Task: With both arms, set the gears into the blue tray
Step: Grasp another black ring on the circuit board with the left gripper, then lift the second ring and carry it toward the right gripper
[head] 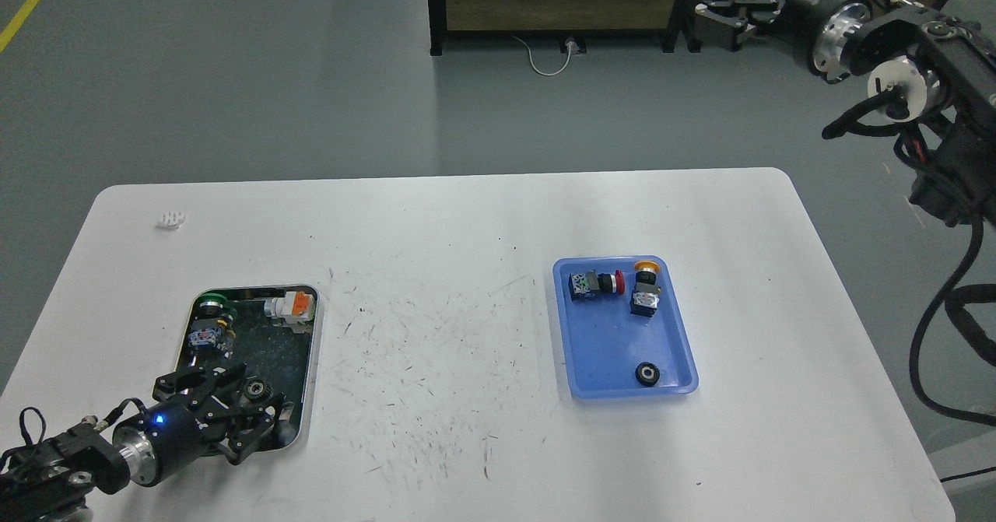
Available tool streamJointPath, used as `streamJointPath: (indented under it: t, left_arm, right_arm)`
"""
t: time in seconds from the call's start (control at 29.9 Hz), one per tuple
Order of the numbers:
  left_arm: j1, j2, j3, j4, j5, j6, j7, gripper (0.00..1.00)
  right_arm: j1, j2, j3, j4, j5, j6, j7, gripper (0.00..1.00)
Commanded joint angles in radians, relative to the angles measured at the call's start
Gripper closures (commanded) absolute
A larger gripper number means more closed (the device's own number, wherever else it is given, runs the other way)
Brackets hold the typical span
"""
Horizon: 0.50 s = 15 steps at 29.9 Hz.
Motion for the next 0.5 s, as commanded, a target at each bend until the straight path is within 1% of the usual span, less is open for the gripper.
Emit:
streamJointPath:
  t: [0.0,0.2,0.3,0.4,0.47]
  left_arm:
    - [-0.001,0.002,0.004,0.0,0.001,0.0,0.004,0.45]
    - [-0.003,0.012,0.009,0.0,0.001,-0.001,0.009,0.65]
    - [-0.004,0.017,0.021,-0.002,0.001,-0.001,0.009,0.73]
    - [-0.006,0.031,0.026,-0.008,-0.001,-0.001,0.006,0.76]
    - [-0.009,0.046,0.021,-0.017,-0.001,-0.005,0.004,0.76]
  right_arm:
    - [0.002,0.0,-0.012,0.0,0.0,0.0,0.0,0.01]
    - [0.008,0.0,-0.018,0.0,0.0,0.0,0.0,0.01]
    - [0.008,0.0,-0.018,0.0,0.0,0.0,0.0,0.01]
    - [0.009,0.0,-0.018,0.0,0.0,0.0,0.0,0.01]
    - [0.009,0.0,-0.02,0.0,0.0,0.0,0.0,0.01]
